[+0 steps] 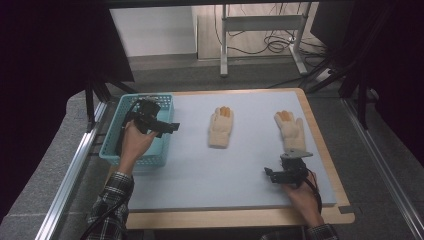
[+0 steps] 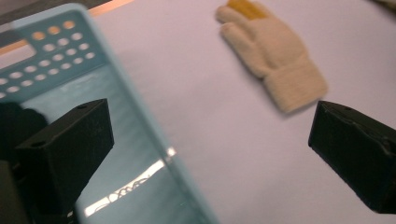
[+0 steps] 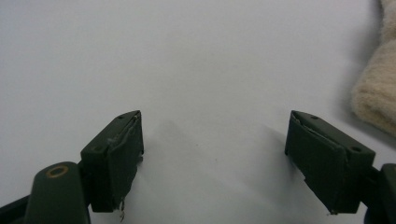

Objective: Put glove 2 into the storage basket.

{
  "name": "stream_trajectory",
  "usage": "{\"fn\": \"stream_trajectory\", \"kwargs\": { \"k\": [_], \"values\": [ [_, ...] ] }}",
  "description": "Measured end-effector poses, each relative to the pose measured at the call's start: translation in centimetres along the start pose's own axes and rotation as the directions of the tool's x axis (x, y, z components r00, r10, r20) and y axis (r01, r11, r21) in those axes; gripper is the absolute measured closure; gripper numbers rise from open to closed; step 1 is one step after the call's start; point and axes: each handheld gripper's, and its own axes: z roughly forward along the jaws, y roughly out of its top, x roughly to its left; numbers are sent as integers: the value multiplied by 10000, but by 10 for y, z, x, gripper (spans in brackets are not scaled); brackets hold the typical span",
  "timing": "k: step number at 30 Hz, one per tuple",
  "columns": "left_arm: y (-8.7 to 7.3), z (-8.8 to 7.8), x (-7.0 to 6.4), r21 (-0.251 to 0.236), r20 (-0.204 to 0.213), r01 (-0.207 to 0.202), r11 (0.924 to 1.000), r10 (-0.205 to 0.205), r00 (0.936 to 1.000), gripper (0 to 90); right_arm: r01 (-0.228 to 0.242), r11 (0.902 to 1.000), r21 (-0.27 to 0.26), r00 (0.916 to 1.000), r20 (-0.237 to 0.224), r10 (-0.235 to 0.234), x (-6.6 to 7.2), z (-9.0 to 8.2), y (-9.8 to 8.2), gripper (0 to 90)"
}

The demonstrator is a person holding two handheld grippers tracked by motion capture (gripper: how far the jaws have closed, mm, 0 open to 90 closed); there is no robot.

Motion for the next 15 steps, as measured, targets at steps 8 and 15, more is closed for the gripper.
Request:
{"fn": "stream_trajectory", "kwargs": {
  "k": [8, 15],
  "values": [
    [0, 8, -25, -318, 681, -218, 9993, 240, 9974, 9, -1, 10000, -10, 10000, -4, 1, 0, 0, 0, 191],
    [-9, 17, -54, -445, 991, -986, 9941, 1026, 9898, 3, 3, 10000, -2, 10000, -3, -3, 0, 0, 0, 191]
  ]
}}
